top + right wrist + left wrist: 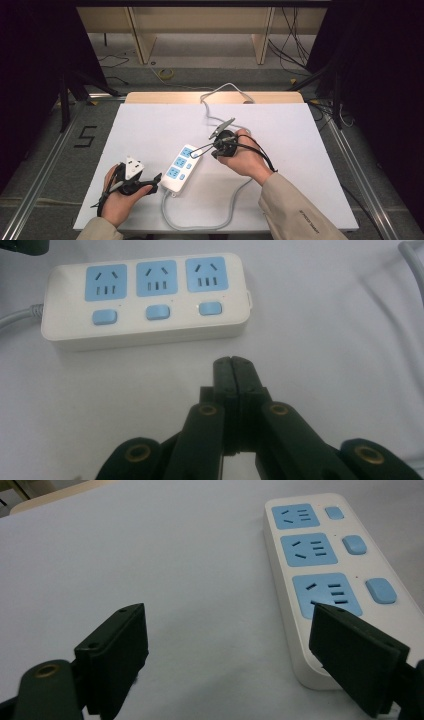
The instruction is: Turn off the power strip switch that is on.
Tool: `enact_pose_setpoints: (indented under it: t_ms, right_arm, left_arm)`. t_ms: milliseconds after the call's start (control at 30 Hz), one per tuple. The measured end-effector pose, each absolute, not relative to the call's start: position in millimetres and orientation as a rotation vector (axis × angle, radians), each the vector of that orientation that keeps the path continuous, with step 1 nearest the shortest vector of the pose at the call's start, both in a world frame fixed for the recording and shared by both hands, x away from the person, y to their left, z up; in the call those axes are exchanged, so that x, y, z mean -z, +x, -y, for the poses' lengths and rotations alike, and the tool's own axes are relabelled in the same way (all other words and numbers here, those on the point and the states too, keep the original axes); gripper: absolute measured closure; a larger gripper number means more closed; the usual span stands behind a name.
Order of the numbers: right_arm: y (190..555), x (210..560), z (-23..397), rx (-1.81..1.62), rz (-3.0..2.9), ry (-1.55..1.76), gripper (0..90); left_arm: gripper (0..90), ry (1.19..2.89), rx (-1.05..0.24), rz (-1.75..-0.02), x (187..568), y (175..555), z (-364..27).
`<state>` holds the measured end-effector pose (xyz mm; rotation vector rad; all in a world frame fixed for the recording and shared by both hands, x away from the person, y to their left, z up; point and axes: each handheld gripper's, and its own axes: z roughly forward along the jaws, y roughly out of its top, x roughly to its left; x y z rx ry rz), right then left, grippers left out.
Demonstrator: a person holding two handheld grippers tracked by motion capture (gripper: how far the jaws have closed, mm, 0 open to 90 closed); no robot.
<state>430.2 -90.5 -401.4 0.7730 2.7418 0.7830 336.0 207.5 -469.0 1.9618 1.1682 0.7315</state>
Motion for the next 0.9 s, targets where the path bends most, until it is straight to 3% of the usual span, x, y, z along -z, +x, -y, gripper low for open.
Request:
enact_pose_setpoints:
  t_ms: [900]
  right_arm:
    - [441.3,408.7,67.0,-0.77,-2.768,0.756,90.0]
  left_arm:
    - [15.7,1.96,-0.729,-1.168,468.9,336.3,-207.5]
